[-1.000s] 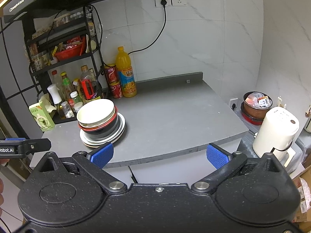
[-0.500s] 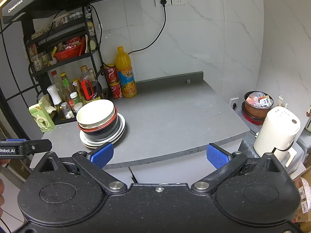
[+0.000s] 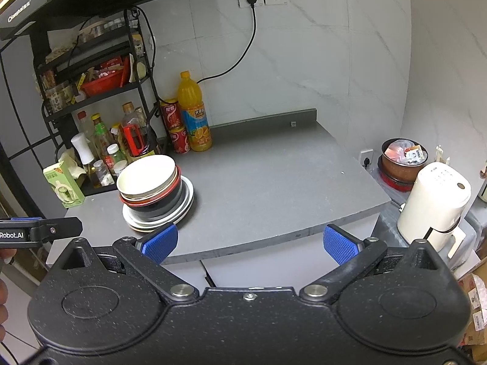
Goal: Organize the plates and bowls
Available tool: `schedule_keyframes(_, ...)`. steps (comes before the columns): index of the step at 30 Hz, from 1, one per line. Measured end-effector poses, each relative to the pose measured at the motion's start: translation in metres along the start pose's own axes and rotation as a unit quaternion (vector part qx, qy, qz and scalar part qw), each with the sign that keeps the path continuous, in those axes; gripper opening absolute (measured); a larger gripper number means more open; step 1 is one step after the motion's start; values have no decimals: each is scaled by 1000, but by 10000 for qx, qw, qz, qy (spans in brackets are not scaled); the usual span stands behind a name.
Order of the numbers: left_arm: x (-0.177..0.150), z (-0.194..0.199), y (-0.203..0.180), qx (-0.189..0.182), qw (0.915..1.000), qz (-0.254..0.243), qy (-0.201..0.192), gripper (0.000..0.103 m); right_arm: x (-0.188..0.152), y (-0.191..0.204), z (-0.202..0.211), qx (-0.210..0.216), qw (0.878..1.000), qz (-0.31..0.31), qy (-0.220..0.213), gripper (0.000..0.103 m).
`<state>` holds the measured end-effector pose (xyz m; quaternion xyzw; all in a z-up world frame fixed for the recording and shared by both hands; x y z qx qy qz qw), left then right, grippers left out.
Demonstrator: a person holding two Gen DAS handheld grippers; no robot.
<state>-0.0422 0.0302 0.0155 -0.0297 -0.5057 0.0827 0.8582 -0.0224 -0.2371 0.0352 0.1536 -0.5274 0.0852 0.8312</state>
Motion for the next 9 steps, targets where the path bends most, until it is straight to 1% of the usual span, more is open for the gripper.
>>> schedule_keyframes(9,1,2,0,47,10000,57,61,102,-2,1,-4,38,9999,-43,163,103)
Point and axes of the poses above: each gripper's, at about its wrist camera, not at the fingertips, and z roughly against the way its jaws point, y to its left, x to its top, the point moved 3 cm from there along -z, roughly the way its jaws point, and after that the axes turned 12 degrees about -y, right-handed, at the moved point
